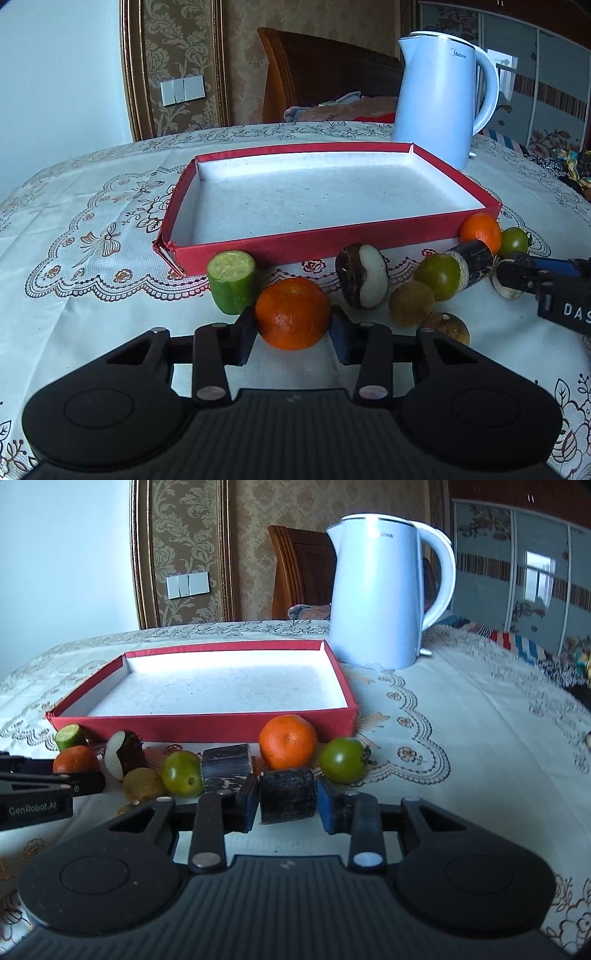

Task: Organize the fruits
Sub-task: 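Grasp the dark eggplant piece with the right tool while the left tool grasps the mandarin orange, then carry the eggplant piece and mandarin over the red tray with both tools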

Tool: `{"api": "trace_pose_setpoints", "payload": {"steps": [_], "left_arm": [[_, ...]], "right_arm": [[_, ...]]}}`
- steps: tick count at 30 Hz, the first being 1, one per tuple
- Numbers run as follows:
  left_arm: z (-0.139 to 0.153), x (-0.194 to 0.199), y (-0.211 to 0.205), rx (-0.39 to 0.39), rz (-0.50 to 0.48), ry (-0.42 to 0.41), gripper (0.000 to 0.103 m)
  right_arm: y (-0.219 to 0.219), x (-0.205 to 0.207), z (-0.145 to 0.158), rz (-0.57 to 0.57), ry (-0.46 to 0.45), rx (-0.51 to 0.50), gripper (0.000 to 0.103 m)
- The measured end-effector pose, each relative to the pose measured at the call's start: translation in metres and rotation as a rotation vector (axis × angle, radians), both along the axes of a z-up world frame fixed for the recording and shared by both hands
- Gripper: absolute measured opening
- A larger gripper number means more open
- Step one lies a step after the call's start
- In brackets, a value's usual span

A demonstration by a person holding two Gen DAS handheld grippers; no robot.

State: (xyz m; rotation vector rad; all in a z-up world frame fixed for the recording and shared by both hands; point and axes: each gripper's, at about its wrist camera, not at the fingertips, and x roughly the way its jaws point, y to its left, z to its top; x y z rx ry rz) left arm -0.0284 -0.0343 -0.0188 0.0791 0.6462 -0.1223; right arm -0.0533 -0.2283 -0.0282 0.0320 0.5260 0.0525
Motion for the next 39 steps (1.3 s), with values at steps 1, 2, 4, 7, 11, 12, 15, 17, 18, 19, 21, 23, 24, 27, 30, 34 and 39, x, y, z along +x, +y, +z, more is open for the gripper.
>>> {"api": "trace_pose_setpoints", "payload": {"steps": [1, 2, 4, 7, 11, 12, 15, 17, 18, 19, 21, 23, 24, 27, 30, 34, 39], "left_arm": [[0.000, 0.000, 0.000, 0.003, -0.001, -0.002, 0.041], [0.000, 0.000, 0.000, 0.004, -0.001, -0.004, 0.041], [-0.001, 0.000, 0.000, 0.003, -0.002, -0.004, 0.041], [0.000, 0.000, 0.001, -0.004, -0.005, -0.005, 0.041], [0.000, -0.001, 0.002, -0.008, -0.010, -0.006, 0.040], [0.001, -0.001, 0.002, -0.011, -0.014, -0.005, 0.040], [0.001, -0.002, 0.002, -0.015, -0.026, -0.006, 0.039], [0.002, -0.004, 0.003, -0.017, -0.025, -0.013, 0.039], [0.003, -0.005, 0.004, -0.023, -0.020, -0.022, 0.039], [0.005, -0.006, 0.006, -0.031, -0.014, -0.032, 0.039], [0.009, -0.008, 0.008, -0.039, -0.001, -0.050, 0.039], [0.012, -0.010, 0.008, -0.033, 0.005, -0.067, 0.039], [0.015, -0.011, 0.007, -0.028, 0.002, -0.076, 0.039], [0.022, -0.008, 0.005, -0.033, -0.003, -0.087, 0.039], [0.029, 0.001, 0.002, -0.041, -0.010, -0.093, 0.039], [0.036, 0.021, -0.004, -0.047, 0.004, -0.100, 0.039], [0.039, 0.052, -0.007, -0.046, 0.047, -0.087, 0.039]], "right_arm": [[-0.003, -0.002, 0.000, 0.000, -0.004, 0.005, 0.031], [-0.005, -0.004, 0.000, 0.005, -0.009, 0.013, 0.031], [-0.010, -0.010, 0.002, 0.013, -0.025, 0.023, 0.031], [-0.012, -0.017, 0.003, 0.021, -0.045, 0.017, 0.031], [-0.008, -0.018, 0.003, 0.031, -0.046, 0.006, 0.031], [-0.007, -0.018, 0.003, 0.031, -0.046, 0.008, 0.031], [-0.004, -0.018, 0.004, 0.037, -0.055, 0.002, 0.031], [-0.003, -0.018, 0.004, 0.038, -0.058, -0.006, 0.031], [-0.003, -0.018, 0.005, 0.038, -0.059, -0.006, 0.031], [-0.004, -0.018, 0.005, 0.038, -0.058, -0.004, 0.031], [-0.004, -0.018, 0.005, 0.034, -0.060, -0.003, 0.031], [-0.005, -0.016, 0.006, 0.027, -0.063, 0.003, 0.031], [-0.005, -0.015, 0.007, 0.025, -0.065, 0.004, 0.031], [-0.003, -0.011, 0.015, 0.027, -0.085, -0.011, 0.031], [0.003, -0.004, 0.024, 0.035, -0.114, -0.042, 0.031], [0.011, 0.013, 0.034, 0.043, -0.136, -0.072, 0.031], [0.018, 0.048, 0.038, 0.038, -0.129, -0.090, 0.031]]}}
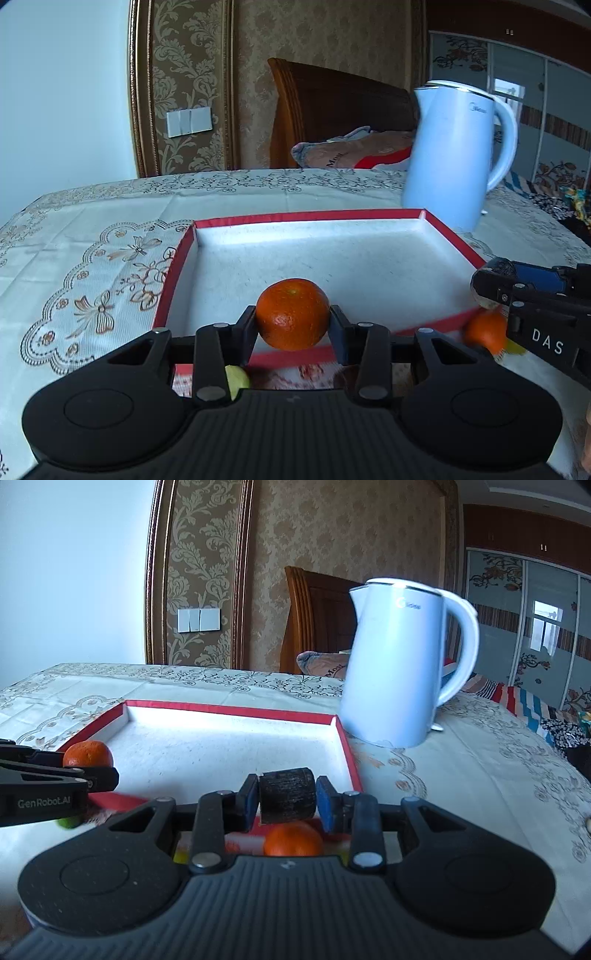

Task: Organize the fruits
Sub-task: 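Carry the eggplant piece and mandarin over the red tray with both tools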

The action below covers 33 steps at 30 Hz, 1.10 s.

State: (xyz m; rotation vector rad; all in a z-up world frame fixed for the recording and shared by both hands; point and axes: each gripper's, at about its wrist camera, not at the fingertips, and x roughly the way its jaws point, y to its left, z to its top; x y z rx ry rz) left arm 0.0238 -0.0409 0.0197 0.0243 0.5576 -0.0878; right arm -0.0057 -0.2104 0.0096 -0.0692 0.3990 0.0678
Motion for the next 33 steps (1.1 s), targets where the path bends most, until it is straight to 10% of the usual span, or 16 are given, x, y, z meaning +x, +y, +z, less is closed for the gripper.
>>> {"api": "trace_pose_setpoints", "payload": {"steps": [17, 33], "left_arm": [[-0.017, 0.094, -0.002, 0.003, 0.092, 0.086, 0.039], [-0.030, 0.108, -0.003, 0.019, 0.110, 0.112, 0.041]], "right_arm": [[0.008, 0.132, -0.020, -0.041, 0.196, 0.057, 0.031], [0.011, 0.129, -0.021, -0.026, 0.183, 0.039, 0.031]]}}
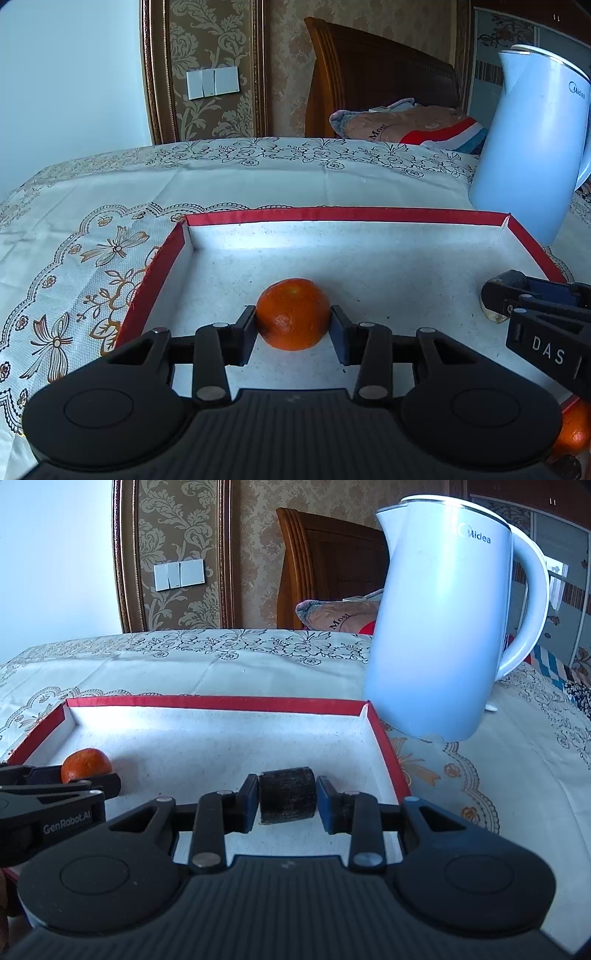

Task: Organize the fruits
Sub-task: 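Open the right tool to drop the eggplant piece while the left tool releases the mandarin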

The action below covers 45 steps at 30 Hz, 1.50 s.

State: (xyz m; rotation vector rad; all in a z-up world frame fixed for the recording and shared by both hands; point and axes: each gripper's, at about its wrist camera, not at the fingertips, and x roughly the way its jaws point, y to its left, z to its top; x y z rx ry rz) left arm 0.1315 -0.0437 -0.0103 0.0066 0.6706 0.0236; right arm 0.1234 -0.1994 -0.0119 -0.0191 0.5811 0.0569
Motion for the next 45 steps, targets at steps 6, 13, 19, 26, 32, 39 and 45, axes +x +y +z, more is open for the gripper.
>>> {"api": "trace_pose_setpoints", "payload": {"steps": [6, 13, 19, 26, 32, 39, 45], "left_arm": [[0.000, -0.001, 0.000, 0.002, -0.001, -0.007, 0.041], [0.000, -0.003, 0.003, -0.010, 0.006, -0.012, 0.043], [0.001, -0.011, 0.007, -0.020, 0.001, -0.025, 0.045], [0.004, -0.026, 0.006, 0.016, -0.011, -0.063, 0.046], [0.009, -0.037, 0.015, -0.019, -0.001, -0.078, 0.054], [0.015, -0.063, 0.026, -0.029, 0.007, -0.114, 0.061], [0.017, -0.093, 0.035, -0.045, -0.005, -0.138, 0.065]], "right_arm": [[0.002, -0.002, -0.002, 0.001, 0.000, -0.005, 0.032], [0.003, -0.009, 0.000, -0.026, -0.040, -0.031, 0.070], [0.003, -0.012, -0.001, -0.021, -0.042, -0.045, 0.073], [0.004, -0.023, 0.001, -0.022, -0.074, -0.056, 0.084], [-0.003, -0.033, 0.004, -0.028, -0.081, -0.010, 0.089], [-0.011, -0.050, 0.002, -0.031, -0.088, 0.027, 0.095], [-0.021, -0.077, 0.002, -0.024, -0.105, 0.098, 0.103]]}}
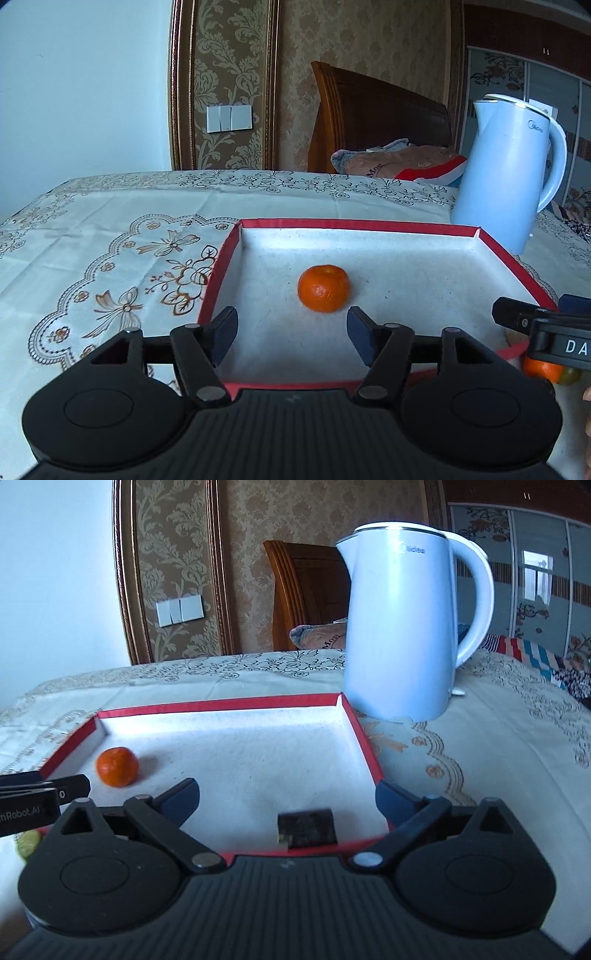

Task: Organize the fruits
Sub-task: 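Open the right tool to drop the eggplant piece while the left tool releases the mandarin, then withdraw both tools from the tray back toward the produce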

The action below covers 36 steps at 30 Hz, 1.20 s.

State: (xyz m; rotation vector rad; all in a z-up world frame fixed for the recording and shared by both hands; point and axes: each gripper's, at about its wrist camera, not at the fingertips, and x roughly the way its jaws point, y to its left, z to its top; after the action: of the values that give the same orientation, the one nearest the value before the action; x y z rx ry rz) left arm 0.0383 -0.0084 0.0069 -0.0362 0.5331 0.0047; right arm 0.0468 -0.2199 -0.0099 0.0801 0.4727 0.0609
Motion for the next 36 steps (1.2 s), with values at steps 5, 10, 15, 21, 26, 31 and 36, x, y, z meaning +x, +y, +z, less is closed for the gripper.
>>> {"api": "trace_pose_setpoints", "payload": {"steps": [5, 10, 15, 21, 26, 31, 36], "left_arm": [[-0.002, -0.025, 0.010, -0.014, -0.008, 0.005, 0.065], [-0.006, -0.049, 0.013, 0.023, -0.021, -0.015, 0.072], [-0.007, -0.052, 0.017, 0.008, -0.027, -0.012, 0.074], [-0.021, -0.036, 0.018, -0.005, -0.031, 0.110, 0.075], [-0.027, -0.034, 0.016, 0.014, -0.028, 0.128, 0.079], [-0.028, -0.034, 0.012, 0.036, -0.037, 0.132, 0.083], [-0.027, -0.034, 0.012, 0.036, -0.037, 0.133, 0.083]], "right_arm": [[-0.003, -0.029, -0.008, 0.031, 0.012, 0.014, 0.103], [-0.012, -0.056, -0.008, 0.034, -0.032, 0.044, 0.103], [-0.016, -0.063, -0.011, 0.037, -0.004, 0.044, 0.103], [-0.022, -0.074, -0.015, 0.037, 0.004, 0.047, 0.103], [-0.031, -0.068, -0.022, 0.025, 0.084, 0.098, 0.103], [-0.036, -0.071, -0.025, 0.025, 0.098, 0.128, 0.103], [-0.033, -0.071, -0.025, 0.025, 0.100, 0.114, 0.103]]}}
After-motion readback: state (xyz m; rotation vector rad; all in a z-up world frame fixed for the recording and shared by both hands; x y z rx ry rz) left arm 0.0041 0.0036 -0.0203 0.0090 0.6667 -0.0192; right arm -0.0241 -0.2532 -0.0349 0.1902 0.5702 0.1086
